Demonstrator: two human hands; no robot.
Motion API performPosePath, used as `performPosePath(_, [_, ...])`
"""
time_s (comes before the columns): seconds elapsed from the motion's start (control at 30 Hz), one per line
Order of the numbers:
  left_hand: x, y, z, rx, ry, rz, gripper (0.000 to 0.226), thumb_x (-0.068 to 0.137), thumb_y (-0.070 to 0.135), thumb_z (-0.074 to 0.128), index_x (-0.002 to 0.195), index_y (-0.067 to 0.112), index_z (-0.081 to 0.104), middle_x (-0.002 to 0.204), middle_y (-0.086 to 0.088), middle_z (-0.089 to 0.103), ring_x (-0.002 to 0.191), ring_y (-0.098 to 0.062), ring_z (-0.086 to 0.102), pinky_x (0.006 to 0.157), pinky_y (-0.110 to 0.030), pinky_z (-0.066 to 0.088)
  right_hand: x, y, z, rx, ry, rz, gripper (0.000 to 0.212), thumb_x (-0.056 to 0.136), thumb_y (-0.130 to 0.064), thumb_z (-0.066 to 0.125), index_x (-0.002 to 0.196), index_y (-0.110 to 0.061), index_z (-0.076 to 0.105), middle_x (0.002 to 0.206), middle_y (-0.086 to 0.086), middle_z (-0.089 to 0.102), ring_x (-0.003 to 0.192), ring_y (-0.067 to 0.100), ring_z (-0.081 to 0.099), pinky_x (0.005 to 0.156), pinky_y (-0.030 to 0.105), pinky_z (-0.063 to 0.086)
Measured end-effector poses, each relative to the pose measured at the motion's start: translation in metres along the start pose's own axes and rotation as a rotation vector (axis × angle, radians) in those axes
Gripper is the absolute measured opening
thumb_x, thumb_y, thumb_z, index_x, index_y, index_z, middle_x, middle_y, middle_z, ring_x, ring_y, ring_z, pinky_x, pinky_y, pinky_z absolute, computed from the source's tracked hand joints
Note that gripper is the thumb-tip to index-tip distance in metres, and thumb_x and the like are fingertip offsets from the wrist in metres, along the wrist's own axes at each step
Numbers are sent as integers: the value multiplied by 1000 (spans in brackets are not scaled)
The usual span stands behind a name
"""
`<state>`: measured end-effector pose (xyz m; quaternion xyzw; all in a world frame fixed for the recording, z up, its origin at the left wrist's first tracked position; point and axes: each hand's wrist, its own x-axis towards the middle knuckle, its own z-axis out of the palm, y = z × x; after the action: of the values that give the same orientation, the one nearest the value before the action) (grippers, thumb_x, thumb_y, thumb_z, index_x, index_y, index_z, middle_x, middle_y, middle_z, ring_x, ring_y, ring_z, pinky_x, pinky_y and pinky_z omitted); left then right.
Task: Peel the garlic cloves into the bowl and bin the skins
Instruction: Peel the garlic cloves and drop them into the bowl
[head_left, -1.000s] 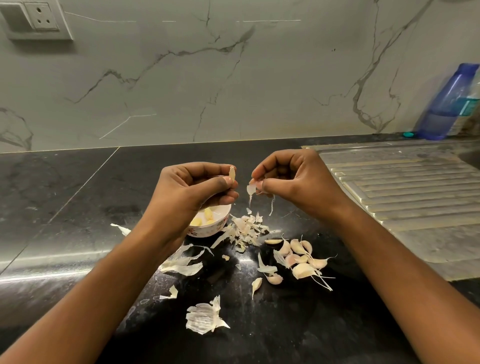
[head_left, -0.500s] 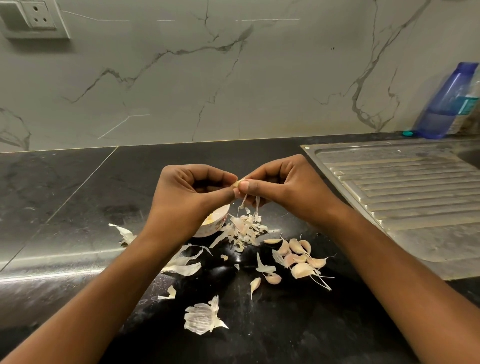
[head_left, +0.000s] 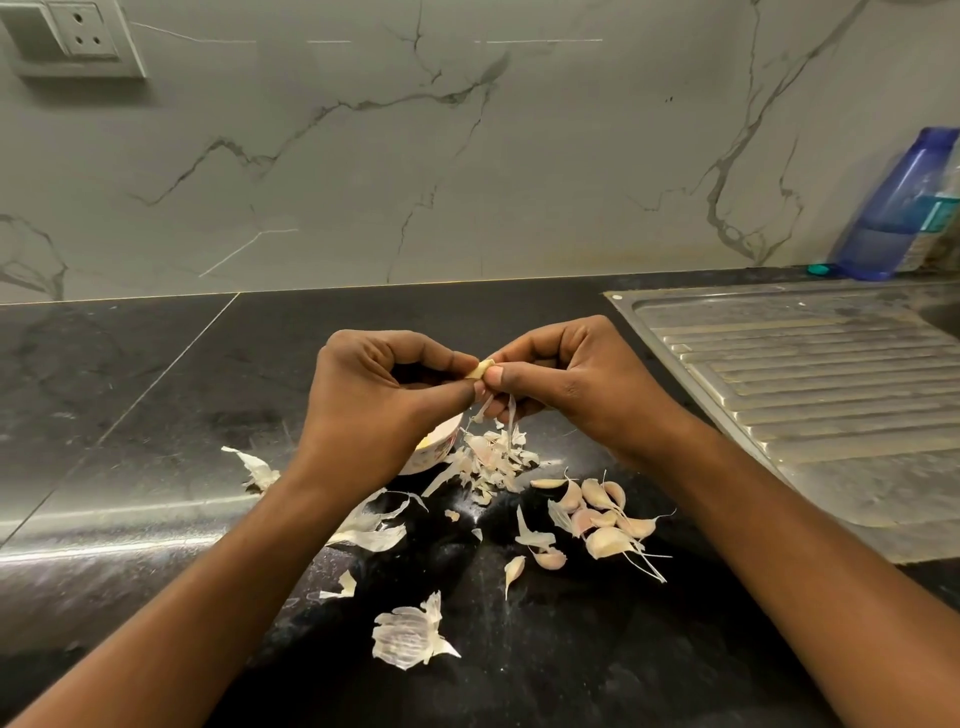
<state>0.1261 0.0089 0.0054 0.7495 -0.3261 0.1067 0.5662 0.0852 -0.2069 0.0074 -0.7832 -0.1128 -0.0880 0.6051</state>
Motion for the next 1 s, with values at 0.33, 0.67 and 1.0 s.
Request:
performPosePath(0.33, [1,-2,-2,-11,8,2,19,79,14,89,97,10,83,88,3,81,82,-16,79,75,-26,64,-1,-1,0,6,2,2,11,96,-6,73,106,-4,78,93,12,82,83,25,81,75,30,65])
performPosePath(0.67, [2,-2,-1,3,-4,22,19,79,14,88,97,9,82,90,1,81,82,-16,79,76,-27,64,-1,-1,1,9,6,-9,11,95,-6,74,105,-2,79,89,12,82,80,24,80,74,30,65])
performPosePath(1.0, [1,0,-1,-23,-5,-10,19,78,14,89,96,10,83,87,3,81,81,-16,79,74,-25,64,-2,-2,2,-16,35,-32,9,96,-3,73,102,-3,79,89,13,81,80,29,81,74,34,67])
